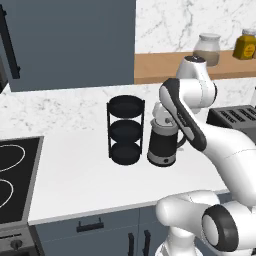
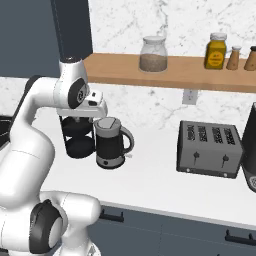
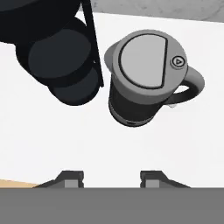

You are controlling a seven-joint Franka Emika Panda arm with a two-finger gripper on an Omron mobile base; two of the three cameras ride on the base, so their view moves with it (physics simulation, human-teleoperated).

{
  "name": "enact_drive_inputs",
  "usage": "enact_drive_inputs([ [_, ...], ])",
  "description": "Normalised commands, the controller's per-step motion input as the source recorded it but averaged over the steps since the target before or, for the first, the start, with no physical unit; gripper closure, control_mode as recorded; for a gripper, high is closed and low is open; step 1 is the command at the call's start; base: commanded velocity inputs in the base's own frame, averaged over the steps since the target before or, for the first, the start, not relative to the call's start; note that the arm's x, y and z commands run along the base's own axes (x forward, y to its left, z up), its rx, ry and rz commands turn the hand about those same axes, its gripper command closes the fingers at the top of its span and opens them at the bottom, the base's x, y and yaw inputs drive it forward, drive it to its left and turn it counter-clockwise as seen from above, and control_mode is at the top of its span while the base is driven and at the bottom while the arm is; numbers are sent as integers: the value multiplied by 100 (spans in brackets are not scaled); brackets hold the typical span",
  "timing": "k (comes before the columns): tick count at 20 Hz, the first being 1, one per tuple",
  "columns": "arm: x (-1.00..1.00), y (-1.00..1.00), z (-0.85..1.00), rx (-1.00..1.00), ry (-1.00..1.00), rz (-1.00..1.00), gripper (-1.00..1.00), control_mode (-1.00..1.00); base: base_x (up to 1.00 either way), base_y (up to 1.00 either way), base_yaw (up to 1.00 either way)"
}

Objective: Navigate to the fridge.

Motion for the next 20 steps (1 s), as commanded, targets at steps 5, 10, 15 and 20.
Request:
enact_drive_inputs([
  [5, -40, -5, -5, 0, 0, 0, -100, -100, 0, 0, 0],
  [10, -84, 0, -24, 0, 0, 0, -100, -100, 0, 0, 0],
  [15, -67, 0, -38, 0, 0, 0, -100, -100, 0, 0, 0],
  [20, -21, 0, -20, 0, 0, 0, -100, 100, -33, 0, -1],
])
